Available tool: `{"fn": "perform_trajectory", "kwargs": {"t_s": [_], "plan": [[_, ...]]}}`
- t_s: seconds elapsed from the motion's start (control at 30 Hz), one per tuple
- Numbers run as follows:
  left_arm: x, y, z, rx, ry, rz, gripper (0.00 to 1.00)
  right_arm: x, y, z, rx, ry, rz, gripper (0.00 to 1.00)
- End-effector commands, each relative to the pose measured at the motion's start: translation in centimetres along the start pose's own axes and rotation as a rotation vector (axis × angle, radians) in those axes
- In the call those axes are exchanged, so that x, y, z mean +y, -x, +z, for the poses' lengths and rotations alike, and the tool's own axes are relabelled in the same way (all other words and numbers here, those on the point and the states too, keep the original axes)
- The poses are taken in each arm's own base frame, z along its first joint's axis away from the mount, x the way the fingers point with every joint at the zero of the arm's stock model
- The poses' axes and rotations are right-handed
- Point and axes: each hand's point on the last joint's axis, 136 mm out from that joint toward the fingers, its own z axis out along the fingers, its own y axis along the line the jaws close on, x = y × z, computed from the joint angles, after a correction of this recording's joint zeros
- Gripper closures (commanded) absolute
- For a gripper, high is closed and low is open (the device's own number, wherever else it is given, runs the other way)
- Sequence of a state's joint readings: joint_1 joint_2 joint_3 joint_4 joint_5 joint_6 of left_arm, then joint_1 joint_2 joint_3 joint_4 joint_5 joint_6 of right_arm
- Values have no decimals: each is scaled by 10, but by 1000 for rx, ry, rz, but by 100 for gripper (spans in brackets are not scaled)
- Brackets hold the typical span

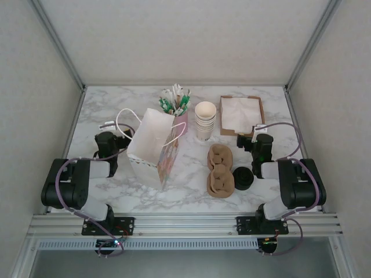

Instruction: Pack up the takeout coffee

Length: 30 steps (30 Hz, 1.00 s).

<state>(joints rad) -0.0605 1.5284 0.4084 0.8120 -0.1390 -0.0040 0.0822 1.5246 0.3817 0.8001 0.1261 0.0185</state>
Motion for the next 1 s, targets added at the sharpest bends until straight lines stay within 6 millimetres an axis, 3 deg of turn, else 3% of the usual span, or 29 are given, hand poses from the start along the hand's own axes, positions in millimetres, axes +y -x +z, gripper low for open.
{"fn": "perform_trajectory", "kwargs": {"t_s": [0.0,0.97], "plan": [[2,1,0,-15,-3,-11,0,1,8,4,-18,11,6,1],[4,2,0,-20,6,-12,0,-1,9,4,-21,2,9,1]]}}
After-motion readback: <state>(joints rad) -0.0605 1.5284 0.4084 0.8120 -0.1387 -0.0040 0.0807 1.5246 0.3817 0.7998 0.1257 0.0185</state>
